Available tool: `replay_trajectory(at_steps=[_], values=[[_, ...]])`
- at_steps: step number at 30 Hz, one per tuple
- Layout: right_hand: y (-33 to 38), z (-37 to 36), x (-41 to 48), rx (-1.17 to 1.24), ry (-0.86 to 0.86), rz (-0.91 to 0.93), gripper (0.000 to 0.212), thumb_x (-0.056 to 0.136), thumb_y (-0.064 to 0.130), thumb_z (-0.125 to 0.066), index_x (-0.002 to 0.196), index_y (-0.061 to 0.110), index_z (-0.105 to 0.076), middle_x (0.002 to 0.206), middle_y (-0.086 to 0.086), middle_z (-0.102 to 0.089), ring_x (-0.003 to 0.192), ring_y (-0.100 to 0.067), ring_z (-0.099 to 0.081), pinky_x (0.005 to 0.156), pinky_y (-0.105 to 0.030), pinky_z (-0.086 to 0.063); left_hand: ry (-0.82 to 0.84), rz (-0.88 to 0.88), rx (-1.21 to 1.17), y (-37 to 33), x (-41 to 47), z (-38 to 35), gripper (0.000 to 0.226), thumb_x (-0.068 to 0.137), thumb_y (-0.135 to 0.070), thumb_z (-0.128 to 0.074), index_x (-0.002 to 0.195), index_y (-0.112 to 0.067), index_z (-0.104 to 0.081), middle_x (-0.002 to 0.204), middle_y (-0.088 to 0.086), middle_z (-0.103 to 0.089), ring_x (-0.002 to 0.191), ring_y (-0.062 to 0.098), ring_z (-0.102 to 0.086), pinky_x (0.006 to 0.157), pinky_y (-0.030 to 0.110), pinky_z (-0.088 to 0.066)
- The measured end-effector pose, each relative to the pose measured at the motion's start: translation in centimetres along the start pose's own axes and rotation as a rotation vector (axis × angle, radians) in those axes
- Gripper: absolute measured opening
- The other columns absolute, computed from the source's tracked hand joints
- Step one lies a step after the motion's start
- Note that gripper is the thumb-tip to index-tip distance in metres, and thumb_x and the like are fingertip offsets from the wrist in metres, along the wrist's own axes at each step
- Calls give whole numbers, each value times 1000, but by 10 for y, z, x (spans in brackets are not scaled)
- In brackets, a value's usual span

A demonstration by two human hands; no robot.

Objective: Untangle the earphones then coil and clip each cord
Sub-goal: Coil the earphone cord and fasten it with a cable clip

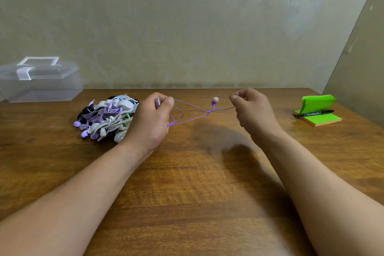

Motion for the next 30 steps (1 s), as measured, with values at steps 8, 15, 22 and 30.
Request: replay_trajectory(at_steps=[8, 15, 22, 30], values=[[-5, -7, -1, -443, 69, 57, 24, 100, 26, -63, 122, 22, -58, 103, 3, -62, 95, -19, -61, 88, -40, -50, -6, -67, -27, -9, 1, 2, 28, 99, -35, -59, 87, -11, -53, 58, -5, -32, 48, 13, -27, 51, 32, -26], [34, -48, -33, -199, 445, 328, 38, 103, 27, -64, 140, 21, -61, 132, 8, -67, 124, -4, -59, 105, -18, -44, 120, -124, -17, -21, -4, -13, 19, 99, -32, -63, 86, -18, -63, 60, -5, -29, 49, 14, -25, 47, 27, -24], [20, -91, -56, -372, 695, 332, 12, 100, 26, -70, 111, 25, -76, 106, 11, -76, 95, 0, -67, 86, -22, -49, 183, -108, -138, -36, -9, -19, 18, 106, -18, -56, 96, -4, -61, 50, -6, -27, 42, 9, -22, 39, 22, -20], [23, -64, -44, 169, 681, 54, 19, 98, 7, -71, 110, 6, -56, 86, -13, -74, 87, -26, -75, 88, -44, -59, -88, -194, 72, -19, 7, 17, 15, 95, -34, -69, 104, -33, -57, 66, -6, -43, 53, 18, -42, 54, 33, -36]])
Point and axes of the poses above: each hand's wrist, its own x-axis towards the middle knuckle, its own z-axis out of the back of the hand, y = z × x, the point moved 9 cm from there along x, towards the middle knuckle
